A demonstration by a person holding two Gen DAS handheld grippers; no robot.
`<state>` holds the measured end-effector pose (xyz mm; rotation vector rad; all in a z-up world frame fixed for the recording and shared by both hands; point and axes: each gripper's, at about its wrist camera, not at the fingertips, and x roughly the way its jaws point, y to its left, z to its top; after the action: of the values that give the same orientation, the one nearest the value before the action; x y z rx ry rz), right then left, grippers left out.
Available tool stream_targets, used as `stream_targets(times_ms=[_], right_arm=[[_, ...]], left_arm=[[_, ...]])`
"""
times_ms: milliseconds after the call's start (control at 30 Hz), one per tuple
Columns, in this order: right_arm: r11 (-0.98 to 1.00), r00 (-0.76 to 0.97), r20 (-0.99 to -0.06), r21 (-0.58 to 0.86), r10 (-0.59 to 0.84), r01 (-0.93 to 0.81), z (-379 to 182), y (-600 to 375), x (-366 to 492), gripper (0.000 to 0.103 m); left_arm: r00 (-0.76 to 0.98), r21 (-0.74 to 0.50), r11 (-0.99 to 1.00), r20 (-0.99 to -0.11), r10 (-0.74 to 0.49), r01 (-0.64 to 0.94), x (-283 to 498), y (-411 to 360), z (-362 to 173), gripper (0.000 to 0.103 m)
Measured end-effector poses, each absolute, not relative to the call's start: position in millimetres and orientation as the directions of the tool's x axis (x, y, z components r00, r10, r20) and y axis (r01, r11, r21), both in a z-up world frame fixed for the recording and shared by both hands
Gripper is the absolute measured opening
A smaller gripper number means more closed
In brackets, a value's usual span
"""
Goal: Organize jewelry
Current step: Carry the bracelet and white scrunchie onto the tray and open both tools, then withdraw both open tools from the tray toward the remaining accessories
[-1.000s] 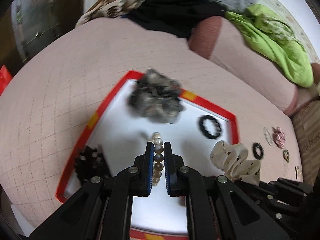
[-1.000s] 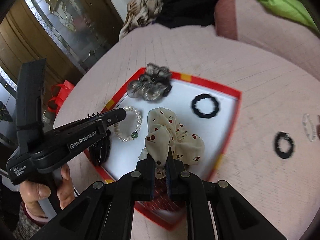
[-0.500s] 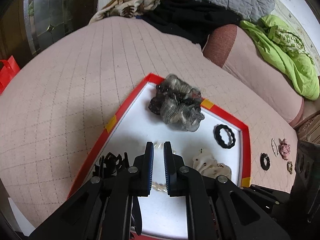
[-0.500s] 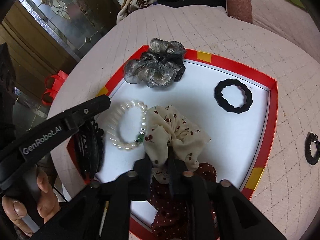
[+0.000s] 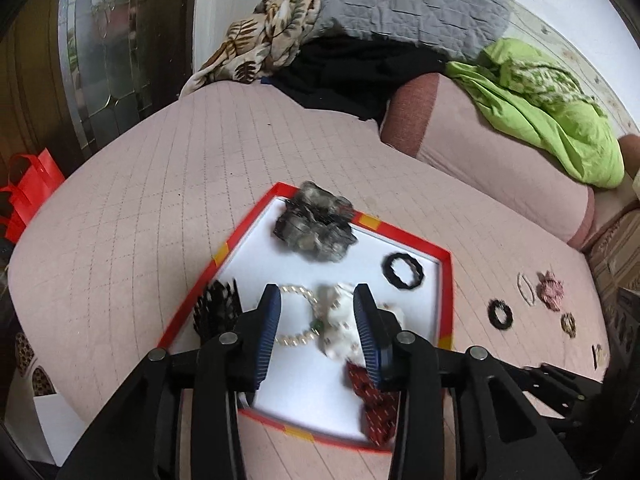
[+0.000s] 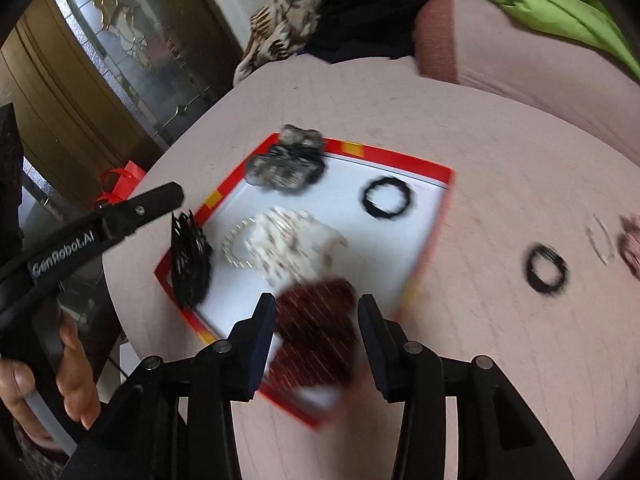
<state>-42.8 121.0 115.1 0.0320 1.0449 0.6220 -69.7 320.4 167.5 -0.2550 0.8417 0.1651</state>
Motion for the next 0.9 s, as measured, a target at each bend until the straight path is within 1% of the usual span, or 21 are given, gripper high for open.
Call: stream_targets(times_ms=[100,233,333,400,600,900], right_arm=[[0.850,0.374,-0.795,0.312,0.479,-0.424,115.8,86.4,-60.6,0.048],[0.882,0.408,-0.798,0.307,0.443,-0.358,114.5,39.1,-83.0,0.049],[0.904,0.433,-0.803,0.295,0.410,-0.309,113.2,7.8,-98.0,0.050],[0.915,0.449,-0.802,0.300,0.394,-0.269,110.9,-13.1,-107.9,0.050],[0.932,0.480,-0.799,0.323,0.363,-0.167,106.8,-54.9,-121.9,0.050],[0.936,0.507,-0.791,0.336,0.342,-0.108,104.2,-78.7,-135.0,0.051]], left_arm=[[0.653,-0.146,0.963,-0.756,0.039,-0.226,-80.0,298.3,169.3,0.039],[0.652,-0.166,0.966,-0.758,0.001,-0.196,-94.5,267.5,170.8,0.040],[0.649,-0.180,0.969,-0.760,-0.030,-0.166,-106.5,241.7,168.7,0.046],[0.642,-0.181,0.975,-0.765,-0.056,-0.130,-115.2,218.8,164.9,0.047],[0.615,-0.128,0.991,-0.784,-0.081,-0.033,-129.2,164.4,157.9,0.047],[0.615,-0.064,0.997,-0.784,-0.081,0.050,-147.3,125.5,160.9,0.047]])
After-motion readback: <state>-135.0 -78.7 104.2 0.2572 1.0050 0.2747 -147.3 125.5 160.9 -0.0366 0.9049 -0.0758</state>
